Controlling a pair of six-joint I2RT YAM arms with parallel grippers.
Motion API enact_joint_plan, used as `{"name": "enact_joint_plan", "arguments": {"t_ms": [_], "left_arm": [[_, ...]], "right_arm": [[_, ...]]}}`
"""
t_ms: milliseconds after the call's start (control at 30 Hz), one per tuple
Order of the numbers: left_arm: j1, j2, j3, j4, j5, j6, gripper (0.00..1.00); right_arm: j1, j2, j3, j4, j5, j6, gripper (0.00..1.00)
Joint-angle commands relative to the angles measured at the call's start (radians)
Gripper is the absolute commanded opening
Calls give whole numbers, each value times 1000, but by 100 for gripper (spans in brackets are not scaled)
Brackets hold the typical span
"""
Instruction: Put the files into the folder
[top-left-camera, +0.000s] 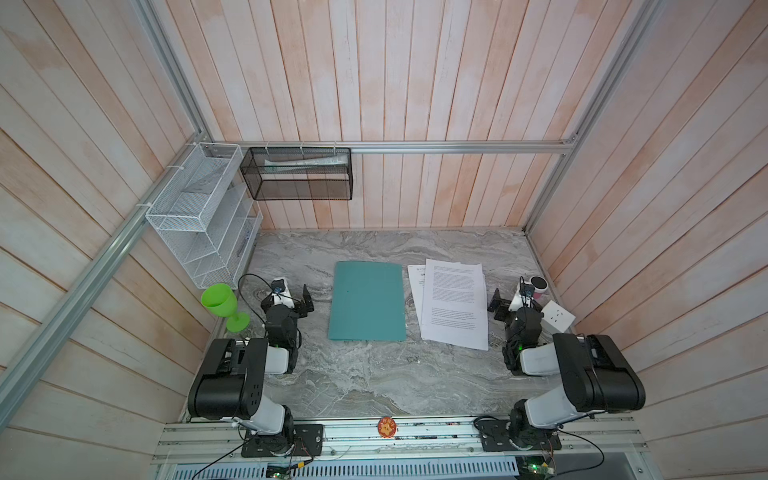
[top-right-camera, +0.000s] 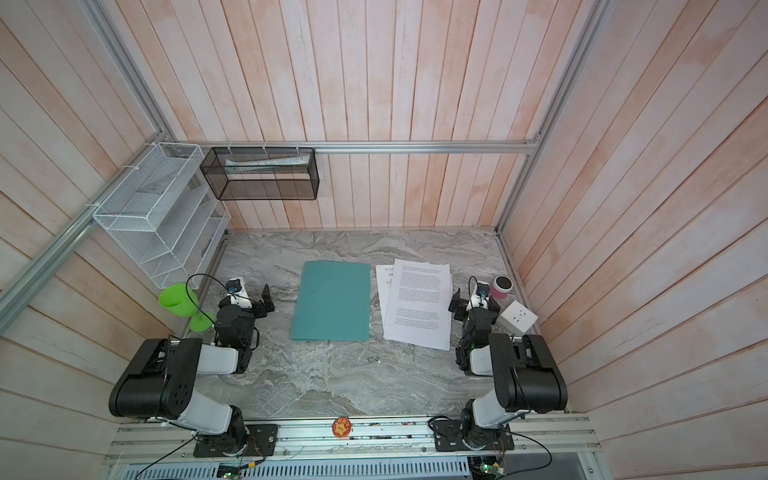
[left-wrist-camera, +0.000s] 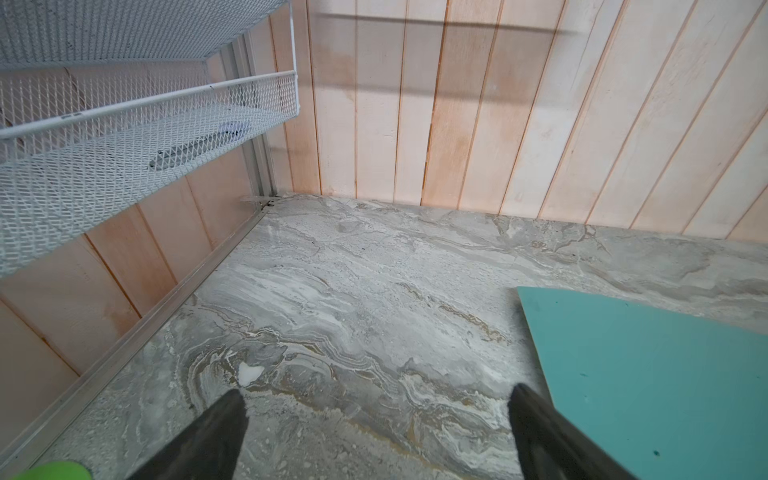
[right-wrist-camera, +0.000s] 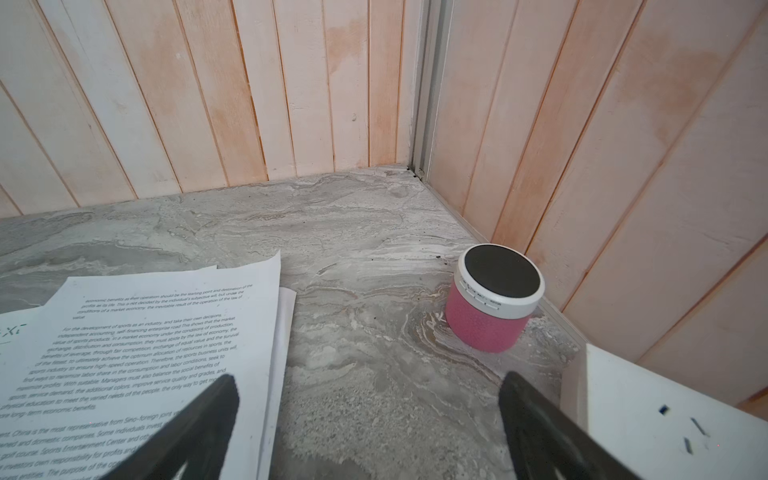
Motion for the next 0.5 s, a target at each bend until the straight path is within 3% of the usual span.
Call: {"name": "enact_joint_plan", "arguments": {"t_ms": [0,467], "left_arm": [[4,-2,-7,18,13,-5,100],[-1,-3,-8,21,6,0,100]], "right_arm": [[4,-14,5,18,17,8,98],[2,-13,5,18,17,8,98]]}}
